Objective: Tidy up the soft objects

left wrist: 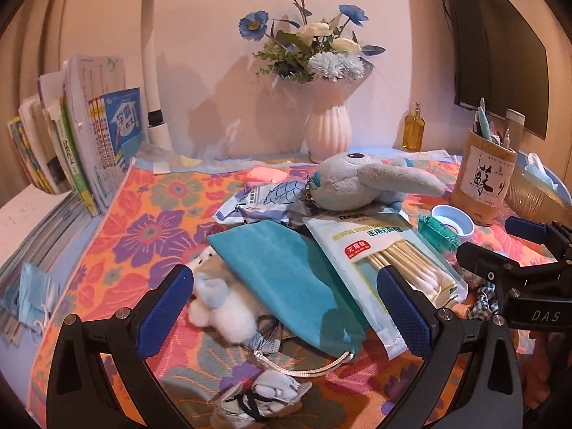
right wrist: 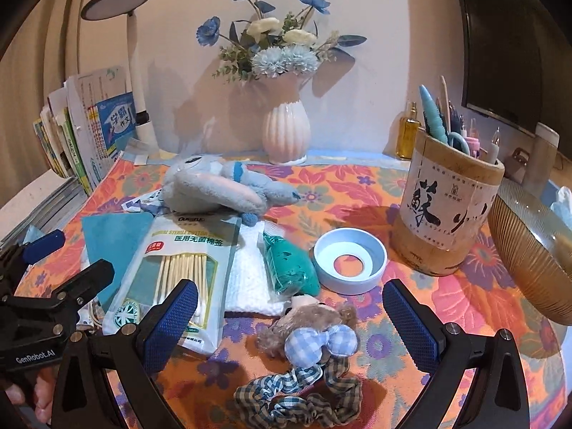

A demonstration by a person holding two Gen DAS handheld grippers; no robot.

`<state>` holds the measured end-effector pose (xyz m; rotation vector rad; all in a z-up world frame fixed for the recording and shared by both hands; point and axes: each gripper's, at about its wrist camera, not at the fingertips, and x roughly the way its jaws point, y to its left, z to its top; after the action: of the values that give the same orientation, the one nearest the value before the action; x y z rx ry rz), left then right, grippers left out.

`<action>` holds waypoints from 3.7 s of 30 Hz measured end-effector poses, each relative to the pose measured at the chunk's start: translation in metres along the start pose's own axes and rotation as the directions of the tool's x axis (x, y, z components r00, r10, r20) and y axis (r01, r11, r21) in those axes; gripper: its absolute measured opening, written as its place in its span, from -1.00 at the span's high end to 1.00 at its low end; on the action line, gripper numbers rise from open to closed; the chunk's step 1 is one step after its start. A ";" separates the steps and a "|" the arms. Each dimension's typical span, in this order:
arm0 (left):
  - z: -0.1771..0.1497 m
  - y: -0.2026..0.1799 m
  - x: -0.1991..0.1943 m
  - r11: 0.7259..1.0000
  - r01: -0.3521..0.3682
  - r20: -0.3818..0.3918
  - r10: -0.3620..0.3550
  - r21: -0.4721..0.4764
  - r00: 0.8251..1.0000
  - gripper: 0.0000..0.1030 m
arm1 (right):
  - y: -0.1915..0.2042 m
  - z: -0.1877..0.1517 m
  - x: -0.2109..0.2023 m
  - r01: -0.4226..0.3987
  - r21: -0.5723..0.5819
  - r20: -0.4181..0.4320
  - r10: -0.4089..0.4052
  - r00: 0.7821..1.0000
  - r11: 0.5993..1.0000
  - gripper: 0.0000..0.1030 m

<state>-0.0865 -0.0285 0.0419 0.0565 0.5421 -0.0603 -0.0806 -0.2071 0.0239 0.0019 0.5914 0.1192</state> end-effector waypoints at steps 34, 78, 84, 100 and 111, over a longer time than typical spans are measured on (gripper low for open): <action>0.002 0.005 -0.001 0.999 -0.048 -0.022 0.048 0.006 0.999 -0.99 | -0.007 0.001 0.001 0.022 0.016 -0.013 -0.021 1.000 1.000 -1.00; 0.002 0.006 -0.003 0.999 -0.045 -0.018 0.045 0.014 0.999 -0.99 | -0.004 0.001 0.004 0.022 0.007 -0.030 -0.021 0.999 1.000 -1.00; 0.001 0.006 -0.003 0.999 -0.045 -0.017 0.045 0.014 0.999 -0.99 | -0.004 0.001 0.004 0.022 0.007 -0.030 -0.021 0.999 1.000 -1.00; 0.001 0.004 -0.003 0.999 -0.046 -0.016 0.046 0.015 0.999 -0.99 | -0.004 0.000 0.004 0.022 0.007 -0.030 -0.022 0.999 1.000 -1.00; 0.000 0.004 -0.003 0.999 -0.046 -0.016 0.047 0.015 0.999 -0.99 | -0.003 0.001 0.004 0.021 0.006 -0.031 -0.021 0.999 1.000 -1.00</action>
<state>-0.0887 -0.0244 0.0440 0.0840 0.5561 -0.0184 -0.0759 -0.2099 0.0223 0.0002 0.6220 0.0968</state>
